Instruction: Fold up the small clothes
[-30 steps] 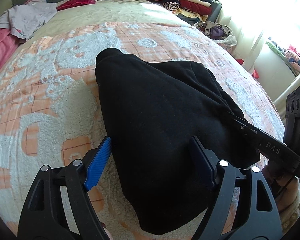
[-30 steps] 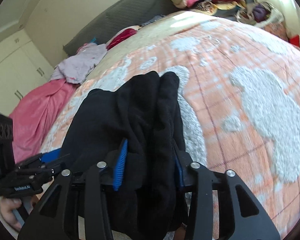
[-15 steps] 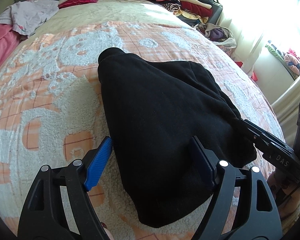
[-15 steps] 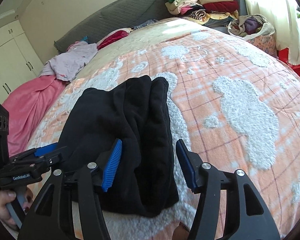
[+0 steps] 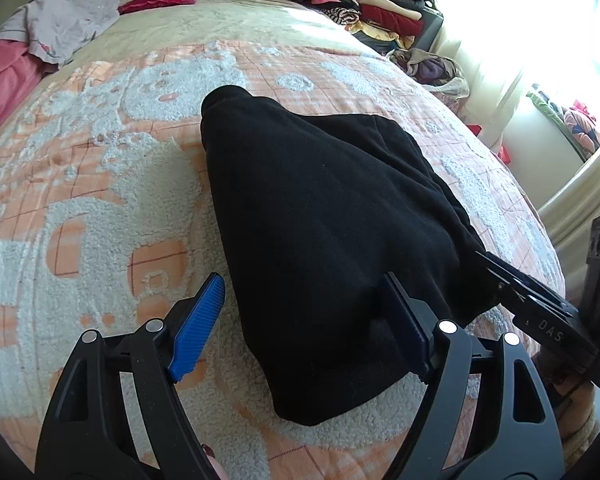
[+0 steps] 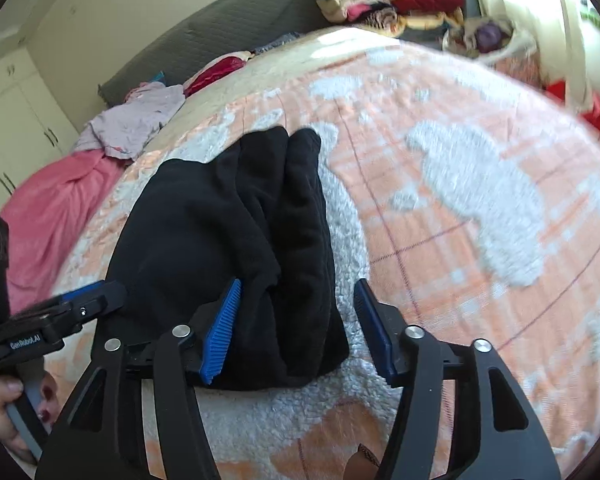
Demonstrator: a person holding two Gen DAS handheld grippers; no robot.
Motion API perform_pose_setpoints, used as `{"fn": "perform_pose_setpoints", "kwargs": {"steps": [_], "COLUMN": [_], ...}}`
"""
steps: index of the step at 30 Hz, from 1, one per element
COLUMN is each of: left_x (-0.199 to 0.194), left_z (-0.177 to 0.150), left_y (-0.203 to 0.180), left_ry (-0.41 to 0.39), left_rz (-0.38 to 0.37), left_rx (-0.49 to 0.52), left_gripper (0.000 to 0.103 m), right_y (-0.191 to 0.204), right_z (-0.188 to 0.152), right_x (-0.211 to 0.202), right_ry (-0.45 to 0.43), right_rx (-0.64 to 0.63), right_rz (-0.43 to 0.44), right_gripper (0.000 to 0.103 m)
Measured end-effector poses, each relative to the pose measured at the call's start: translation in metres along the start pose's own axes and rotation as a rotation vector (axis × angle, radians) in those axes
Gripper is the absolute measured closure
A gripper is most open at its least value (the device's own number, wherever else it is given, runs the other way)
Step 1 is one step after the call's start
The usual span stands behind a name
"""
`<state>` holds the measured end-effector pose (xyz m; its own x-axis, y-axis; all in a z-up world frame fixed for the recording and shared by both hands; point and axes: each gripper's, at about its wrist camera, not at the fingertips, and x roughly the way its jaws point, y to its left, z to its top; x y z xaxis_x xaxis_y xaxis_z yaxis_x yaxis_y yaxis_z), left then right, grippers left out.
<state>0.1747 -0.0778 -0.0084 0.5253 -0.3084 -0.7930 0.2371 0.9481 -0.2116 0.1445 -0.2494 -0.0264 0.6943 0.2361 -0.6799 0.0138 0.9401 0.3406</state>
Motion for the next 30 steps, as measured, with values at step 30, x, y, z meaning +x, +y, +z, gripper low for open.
{"fn": "perform_pose_setpoints", "kwargs": {"steps": [30], "left_x": [-0.094], "left_z": [-0.04], "left_y": [0.022], "left_ry": [-0.179], "left_rz": [0.014], "left_rx": [0.027], "left_gripper": [0.01], "right_y": [0.057], "right_z": [-0.048], "right_x": [-0.124], "right_ry": [-0.309], "right_rx": [-0.136], "right_rz": [-0.104], "right_gripper": [0.005]}}
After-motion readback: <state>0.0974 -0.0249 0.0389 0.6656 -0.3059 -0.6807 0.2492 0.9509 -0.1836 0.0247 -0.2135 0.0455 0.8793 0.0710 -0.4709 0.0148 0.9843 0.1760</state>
